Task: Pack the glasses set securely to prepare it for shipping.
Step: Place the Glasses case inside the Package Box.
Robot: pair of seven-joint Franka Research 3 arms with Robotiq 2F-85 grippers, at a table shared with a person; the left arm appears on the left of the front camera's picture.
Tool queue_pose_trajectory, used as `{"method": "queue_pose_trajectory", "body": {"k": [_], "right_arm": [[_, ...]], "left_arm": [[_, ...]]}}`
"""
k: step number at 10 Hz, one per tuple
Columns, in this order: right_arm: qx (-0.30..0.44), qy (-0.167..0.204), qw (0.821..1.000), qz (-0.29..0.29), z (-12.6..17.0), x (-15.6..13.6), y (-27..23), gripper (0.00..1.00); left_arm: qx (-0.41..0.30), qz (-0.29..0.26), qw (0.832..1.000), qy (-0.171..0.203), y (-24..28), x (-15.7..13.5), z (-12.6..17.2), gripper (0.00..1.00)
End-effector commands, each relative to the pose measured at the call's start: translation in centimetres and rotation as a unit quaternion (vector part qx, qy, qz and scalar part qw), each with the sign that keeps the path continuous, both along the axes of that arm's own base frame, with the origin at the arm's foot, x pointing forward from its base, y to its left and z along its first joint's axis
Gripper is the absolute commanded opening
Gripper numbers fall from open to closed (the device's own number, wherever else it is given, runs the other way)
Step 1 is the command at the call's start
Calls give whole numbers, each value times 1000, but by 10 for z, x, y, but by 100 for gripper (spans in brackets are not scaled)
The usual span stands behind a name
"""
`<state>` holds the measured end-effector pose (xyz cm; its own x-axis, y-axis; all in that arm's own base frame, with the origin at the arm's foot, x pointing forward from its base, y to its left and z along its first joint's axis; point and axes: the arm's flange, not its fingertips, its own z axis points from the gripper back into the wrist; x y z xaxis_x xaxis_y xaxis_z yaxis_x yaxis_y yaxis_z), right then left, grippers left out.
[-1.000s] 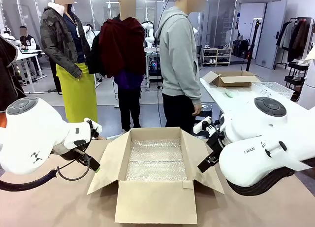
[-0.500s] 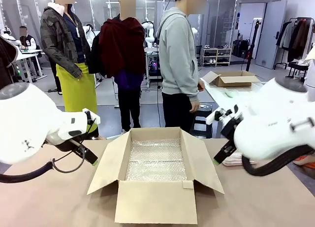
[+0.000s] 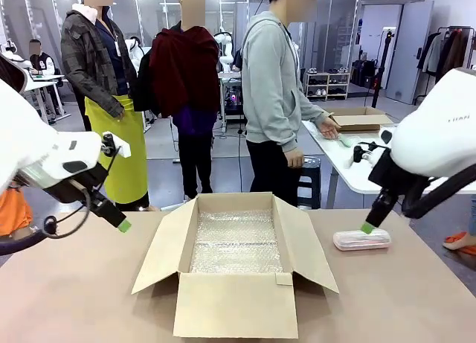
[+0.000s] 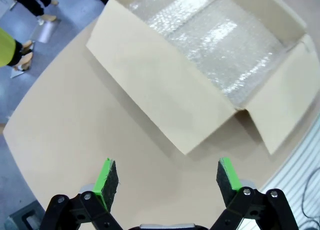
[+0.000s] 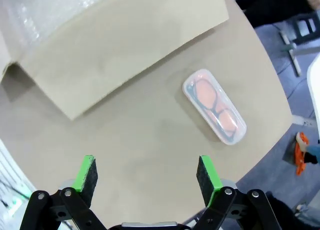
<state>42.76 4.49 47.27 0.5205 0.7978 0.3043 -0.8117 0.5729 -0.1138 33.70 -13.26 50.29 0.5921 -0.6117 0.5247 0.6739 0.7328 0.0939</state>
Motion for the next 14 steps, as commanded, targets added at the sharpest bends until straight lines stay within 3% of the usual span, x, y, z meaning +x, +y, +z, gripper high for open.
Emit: {"method": "queue_pose_trajectory", "body": {"k": [1,2,4,6,7,9,12,14], "right_arm": [[-29,34,993,108,4,27,-28,100],[-26,48,983,175,2,35,-38,100],[-28,70,969,237,-11,52,-50,100],[-38,61,974,215,-16,59,-47,100],[-30,66,971,227,-17,45,-49,100],[-30,66,971,227,-17,45,-49,100],[-45,69,973,216,-32,89,-65,100],[-64,43,972,221,-60,111,-68,100]], "left_arm": [[-21,-51,998,19,10,-22,5,100],[-17,-41,999,7,10,-25,8,100],[-20,-39,999,0,7,-31,10,100],[-31,-42,999,4,5,-35,9,100],[-18,-31,999,-2,2,-20,21,100],[-18,-31,999,-2,2,-20,21,100],[-18,-31,999,-2,2,-20,21,100],[-18,-31,999,-2,2,-20,21,100]]}}
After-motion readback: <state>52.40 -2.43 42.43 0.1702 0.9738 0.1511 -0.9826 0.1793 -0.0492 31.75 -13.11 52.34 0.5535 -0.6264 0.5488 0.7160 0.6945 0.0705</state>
